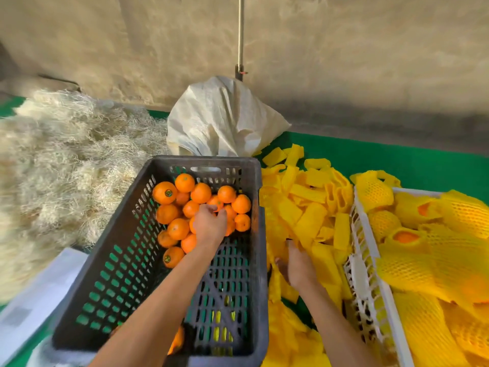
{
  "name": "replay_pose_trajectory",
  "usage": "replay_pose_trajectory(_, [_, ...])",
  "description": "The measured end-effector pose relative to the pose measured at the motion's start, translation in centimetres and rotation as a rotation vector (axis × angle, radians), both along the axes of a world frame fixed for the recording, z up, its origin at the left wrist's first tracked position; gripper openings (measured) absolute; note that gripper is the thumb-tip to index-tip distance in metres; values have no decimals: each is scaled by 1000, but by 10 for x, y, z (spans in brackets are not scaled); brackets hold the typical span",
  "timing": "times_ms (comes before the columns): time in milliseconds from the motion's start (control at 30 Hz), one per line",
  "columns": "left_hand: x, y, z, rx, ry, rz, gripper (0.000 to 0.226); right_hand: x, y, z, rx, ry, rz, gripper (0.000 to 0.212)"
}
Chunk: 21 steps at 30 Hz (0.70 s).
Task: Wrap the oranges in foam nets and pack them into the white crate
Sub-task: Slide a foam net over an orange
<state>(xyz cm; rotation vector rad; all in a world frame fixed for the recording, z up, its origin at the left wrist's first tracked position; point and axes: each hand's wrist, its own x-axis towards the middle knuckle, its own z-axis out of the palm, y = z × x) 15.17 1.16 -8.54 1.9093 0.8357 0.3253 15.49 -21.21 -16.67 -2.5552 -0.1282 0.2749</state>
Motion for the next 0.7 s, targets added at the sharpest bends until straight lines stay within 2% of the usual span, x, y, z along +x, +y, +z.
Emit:
replay_pose_trajectory(67, [7, 23, -16, 225, 174, -32, 41, -1, 1, -4, 187, -16, -103, 42])
replay_pose_trajectory(233, [20, 65, -48, 476, 538, -298, 62, -9, 8, 7, 547, -62, -210, 46])
replay_pose_trajectory(333, [24, 71, -61, 715, 609, -363, 56, -11, 12, 20, 682, -3, -299, 39])
replay_pose_trajectory(433, [27, 74, -64, 863, 658, -404, 46, -11, 15, 27, 813, 72, -274, 40])
replay_pose_trajectory(533, [28, 74, -54, 823, 612, -398, 43, -12, 19, 41, 862, 89, -230, 40])
replay_pose_trajectory(600, [27, 70, -38, 772, 507, -401, 54, -15, 21, 51, 884, 71, -220, 42])
replay_pose_trajectory(700, [23, 55, 1, 491, 280, -395, 72, -20, 25, 67, 906, 47, -217, 47])
